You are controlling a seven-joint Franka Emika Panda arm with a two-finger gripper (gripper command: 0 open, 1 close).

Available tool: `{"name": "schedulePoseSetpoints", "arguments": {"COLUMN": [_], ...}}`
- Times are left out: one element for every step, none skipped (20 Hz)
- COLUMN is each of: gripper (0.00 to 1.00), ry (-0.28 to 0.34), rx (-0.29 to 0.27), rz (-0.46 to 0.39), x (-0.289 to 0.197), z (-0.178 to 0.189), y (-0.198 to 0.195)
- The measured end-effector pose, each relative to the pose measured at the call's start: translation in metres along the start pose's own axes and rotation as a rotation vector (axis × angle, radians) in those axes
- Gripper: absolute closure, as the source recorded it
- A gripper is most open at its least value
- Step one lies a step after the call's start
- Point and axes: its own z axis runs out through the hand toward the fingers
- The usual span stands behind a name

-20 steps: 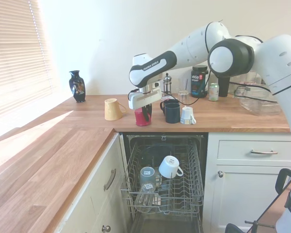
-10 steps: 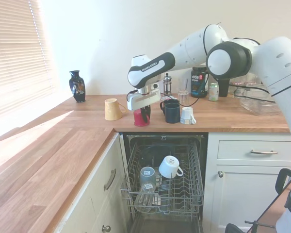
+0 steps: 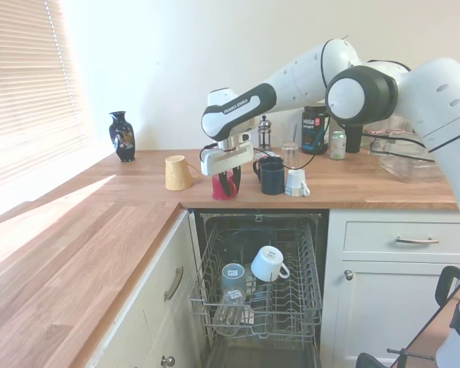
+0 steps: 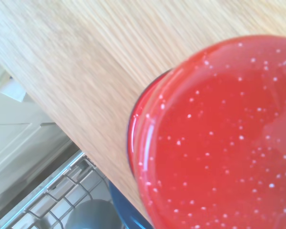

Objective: Unload a mug from dishwasher

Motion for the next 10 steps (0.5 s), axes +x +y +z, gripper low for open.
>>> {"name": "schedulePoseSetpoints", "arguments": {"gripper": [0.0,0.0,0.0,0.0,0.0,0.0,0.0,0.0,0.0,0.0], "ry": [0.005,0.011,0.019,0.029,0.04,0.052,0.064,0.075,0.082,0.09], "rx": [0.006,0.012,0.019,0.028,0.037,0.048,0.057,0.065,0.072,0.08], "rz": [-0.002,-0.005,-0.007,-0.008,-0.009,-0.007,-0.005,-0.002,0.003,0.007], "x": [-0.001,-0.004,-0.007,-0.011,-0.017,-0.023,-0.029,-0.036,-0.043,-0.05], "z": [-0.002,-0.004,-0.008,-0.014,-0.022,-0.032,-0.043,-0.054,-0.064,-0.073], "y": [-0.001,-0.002,-0.002,-0.001,0.001,0.004,0.008,0.014,0.02,0.026]}}
